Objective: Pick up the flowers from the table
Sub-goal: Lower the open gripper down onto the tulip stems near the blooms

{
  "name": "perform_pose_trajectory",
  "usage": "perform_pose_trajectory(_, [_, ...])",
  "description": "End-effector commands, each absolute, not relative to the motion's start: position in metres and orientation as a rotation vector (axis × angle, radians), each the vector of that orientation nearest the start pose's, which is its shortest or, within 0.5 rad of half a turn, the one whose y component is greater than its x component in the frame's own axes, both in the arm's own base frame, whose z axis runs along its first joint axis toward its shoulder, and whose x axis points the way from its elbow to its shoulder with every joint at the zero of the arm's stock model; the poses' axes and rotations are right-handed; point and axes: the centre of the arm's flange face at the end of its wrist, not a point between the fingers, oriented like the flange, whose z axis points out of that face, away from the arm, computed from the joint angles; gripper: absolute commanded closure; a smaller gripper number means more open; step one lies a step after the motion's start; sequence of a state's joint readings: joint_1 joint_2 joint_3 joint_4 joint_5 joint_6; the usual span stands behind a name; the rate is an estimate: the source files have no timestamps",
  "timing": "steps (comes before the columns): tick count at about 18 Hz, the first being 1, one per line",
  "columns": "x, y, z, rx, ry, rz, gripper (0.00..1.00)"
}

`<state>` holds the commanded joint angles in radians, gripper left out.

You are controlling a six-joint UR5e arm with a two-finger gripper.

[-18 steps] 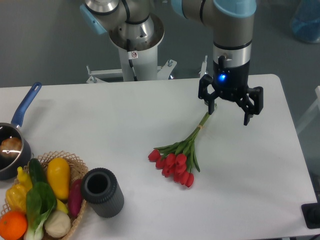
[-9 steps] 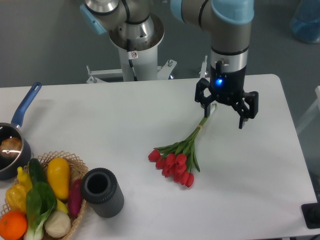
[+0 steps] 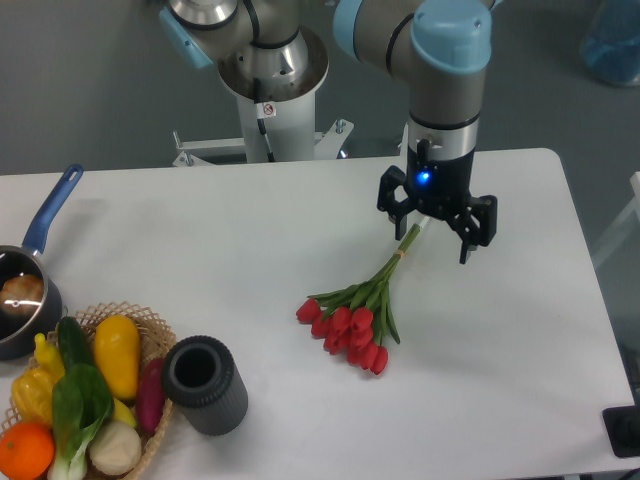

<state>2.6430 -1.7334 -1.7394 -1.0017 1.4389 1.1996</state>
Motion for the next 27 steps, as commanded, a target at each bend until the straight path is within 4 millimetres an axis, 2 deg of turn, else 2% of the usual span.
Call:
perform_pose_trajectory(5, [-0.419,0.397,0.355,-2.941,0.206,0.164,0.0])
perform_pose_trajectory(7, [-0.416,0.395,0.337,-2.957,0.204,0.117,0.0])
perform_pose_trajectory(8, [-0.414,0.398,0.325,-2.968,0.214,0.087,0.0])
perform_pose_trajectory(15, [-0.417,0.414,0.275,-3.003,0.239,-0.03,0.0])
perform_pose_trajectory(20, [-0.423,0.419,0.252,-3.025,0.247,-0.07,0.0])
perform_pose_trajectory(27, [-0.428,0.426,0.249,-3.062,0.238,-0.031,0.0])
